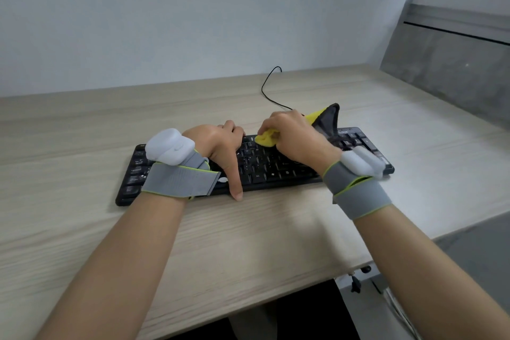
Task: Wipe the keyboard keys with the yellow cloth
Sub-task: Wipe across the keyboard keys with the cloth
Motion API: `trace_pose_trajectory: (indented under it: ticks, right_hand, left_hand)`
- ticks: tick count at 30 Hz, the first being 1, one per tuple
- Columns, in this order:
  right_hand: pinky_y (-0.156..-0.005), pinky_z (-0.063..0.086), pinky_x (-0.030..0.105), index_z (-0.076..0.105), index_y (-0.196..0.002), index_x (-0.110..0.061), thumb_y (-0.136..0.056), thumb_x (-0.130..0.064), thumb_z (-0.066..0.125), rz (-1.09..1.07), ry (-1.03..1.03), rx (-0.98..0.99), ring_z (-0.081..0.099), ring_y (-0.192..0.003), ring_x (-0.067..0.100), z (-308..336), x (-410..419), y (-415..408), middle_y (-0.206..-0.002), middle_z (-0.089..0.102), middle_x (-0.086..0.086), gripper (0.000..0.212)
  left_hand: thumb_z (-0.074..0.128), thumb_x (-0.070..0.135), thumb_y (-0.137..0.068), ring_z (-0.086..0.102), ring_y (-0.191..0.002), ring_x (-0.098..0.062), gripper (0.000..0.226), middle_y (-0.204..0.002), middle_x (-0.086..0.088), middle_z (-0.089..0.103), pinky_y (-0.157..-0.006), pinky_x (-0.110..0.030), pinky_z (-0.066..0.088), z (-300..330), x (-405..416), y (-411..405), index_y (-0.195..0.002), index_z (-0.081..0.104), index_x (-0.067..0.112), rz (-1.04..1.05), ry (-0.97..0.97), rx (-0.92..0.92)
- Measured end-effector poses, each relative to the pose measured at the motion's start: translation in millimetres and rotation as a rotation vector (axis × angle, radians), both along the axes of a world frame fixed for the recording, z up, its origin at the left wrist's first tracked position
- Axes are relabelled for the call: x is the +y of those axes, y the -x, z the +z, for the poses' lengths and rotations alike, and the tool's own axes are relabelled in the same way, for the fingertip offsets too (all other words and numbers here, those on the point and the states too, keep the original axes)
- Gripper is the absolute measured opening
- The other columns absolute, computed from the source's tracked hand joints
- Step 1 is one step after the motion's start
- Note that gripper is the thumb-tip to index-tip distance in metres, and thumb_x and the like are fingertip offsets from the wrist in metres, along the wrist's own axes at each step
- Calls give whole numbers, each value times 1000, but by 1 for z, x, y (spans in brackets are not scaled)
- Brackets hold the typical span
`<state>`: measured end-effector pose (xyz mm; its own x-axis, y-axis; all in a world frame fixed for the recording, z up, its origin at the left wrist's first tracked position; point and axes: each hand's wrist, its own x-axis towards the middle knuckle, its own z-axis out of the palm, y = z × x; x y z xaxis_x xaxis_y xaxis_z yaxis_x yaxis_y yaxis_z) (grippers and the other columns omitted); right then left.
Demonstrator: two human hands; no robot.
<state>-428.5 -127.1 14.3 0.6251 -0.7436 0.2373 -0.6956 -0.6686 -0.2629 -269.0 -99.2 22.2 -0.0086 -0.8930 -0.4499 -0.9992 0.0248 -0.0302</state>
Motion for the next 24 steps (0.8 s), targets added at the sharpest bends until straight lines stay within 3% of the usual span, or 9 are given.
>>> trace_pose_trajectory:
  ticks: [4,7,12,16,19,24]
  right_hand:
    - [-87,48,43,68,-105,-13,-79,12,45,84,-28,-29,56,-100,31,-7,9,-5,-108,64,12,43]
    - [-86,48,36,70,-102,-14,-81,10,47,136,-53,-14,58,-98,28,-3,10,6,-107,66,10,39]
    - [-90,45,37,69,-103,-11,-81,7,47,26,-18,-13,55,-105,31,0,-3,18,-108,65,14,36]
    - [-90,47,40,67,-107,-9,-78,13,43,-21,16,-39,54,-107,33,-5,-6,1,-111,63,14,43]
    - [-88,48,41,67,-107,-9,-77,15,44,79,0,-53,57,-104,31,-10,5,-14,-112,63,13,45]
    - [-85,50,35,71,-99,-12,-79,13,50,236,-79,-56,61,-99,26,-7,15,4,-108,67,9,38]
  left_hand:
    - [81,65,-15,35,-126,-23,148,-130,2,28,-103,-44,41,1,-1,1,-143,22,20,8,-9,8]
    - [86,64,-28,31,-132,-24,145,-140,0,24,-106,-43,39,3,0,1,-147,17,18,-6,-11,4]
    - [87,62,-35,9,-145,-20,156,-155,7,2,-116,-36,22,8,10,-24,-151,-7,18,14,-12,26]
    - [88,61,-35,16,-143,-22,151,-154,3,8,-115,-38,27,15,21,-49,-152,2,18,72,-39,-65]
    - [89,59,-36,31,-136,-25,141,-146,2,22,-108,-42,36,12,25,-57,-149,16,16,112,-61,-92]
    - [88,59,-27,40,-127,-26,139,-135,3,30,-102,-44,42,9,27,-58,-143,24,17,140,-67,-65]
